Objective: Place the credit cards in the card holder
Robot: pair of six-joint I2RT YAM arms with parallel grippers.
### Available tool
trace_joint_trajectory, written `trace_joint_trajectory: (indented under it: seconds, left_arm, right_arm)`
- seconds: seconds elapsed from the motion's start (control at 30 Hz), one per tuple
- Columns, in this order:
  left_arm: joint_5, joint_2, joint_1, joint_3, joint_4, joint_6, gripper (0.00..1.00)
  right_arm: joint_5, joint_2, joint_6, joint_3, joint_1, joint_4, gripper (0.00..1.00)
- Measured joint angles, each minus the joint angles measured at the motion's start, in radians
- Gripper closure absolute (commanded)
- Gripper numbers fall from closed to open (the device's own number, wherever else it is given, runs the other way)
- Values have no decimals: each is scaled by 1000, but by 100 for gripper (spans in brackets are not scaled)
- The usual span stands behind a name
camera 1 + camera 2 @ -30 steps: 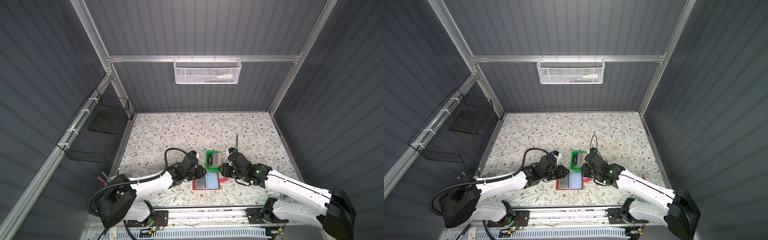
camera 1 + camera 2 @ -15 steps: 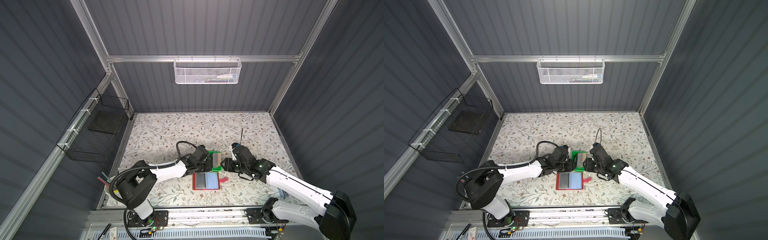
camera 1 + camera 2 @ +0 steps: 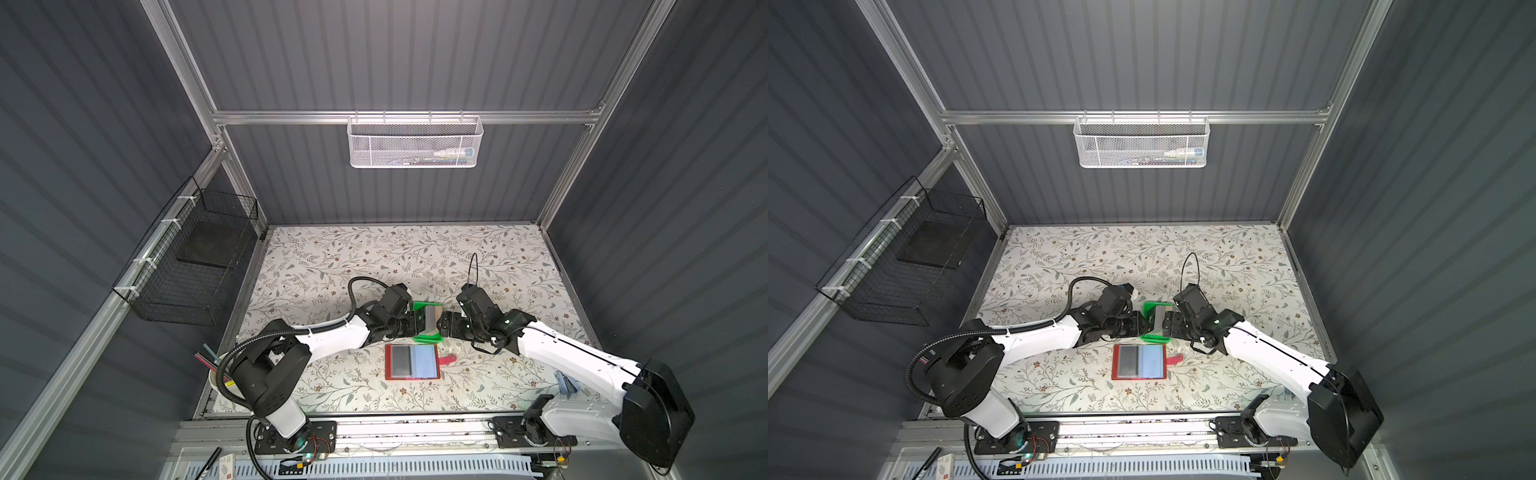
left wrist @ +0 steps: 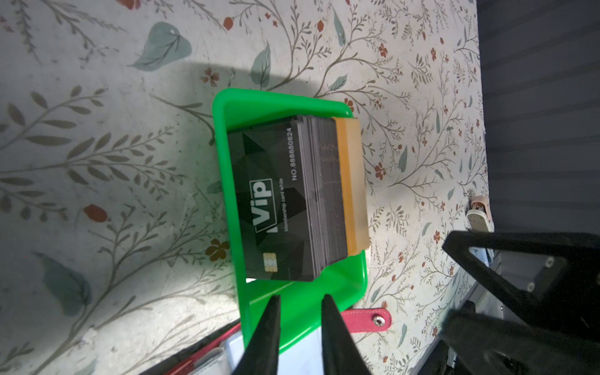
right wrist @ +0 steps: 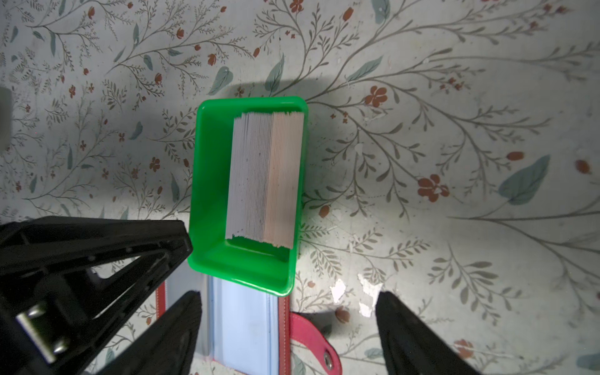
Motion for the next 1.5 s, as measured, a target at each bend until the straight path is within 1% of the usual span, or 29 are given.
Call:
trace_joint_trajectory:
  seconds: [0.1, 0.4, 0.47, 0.83, 0.97, 1.27, 1.5]
  left_arm:
    - [21, -6, 5, 0, -2, 13, 75]
    - [47, -54, 31, -24, -37, 48, 75]
    - [58, -66, 39, -36, -36, 49, 75]
    - [57, -65, 44, -40, -6, 39, 77]
    - [58, -60, 44, -40, 21, 24, 78]
    - [58, -48, 44, -42, 48, -2, 78]
    - [58, -52, 44, -71, 63, -6, 78]
  right_arm:
    - [-1, 39, -1, 12, -3, 18, 1]
    - [-19, 178, 2, 50, -4, 86, 1]
    - [-27, 208, -5, 65, -5, 94, 2]
    - [-57, 289, -42, 107, -23, 131, 3]
    - [-69, 339, -71, 121, -25, 141, 6]
    - [-99, 387, -172, 170, -38, 145, 14]
    - [-119, 422, -245, 211, -45, 142, 19]
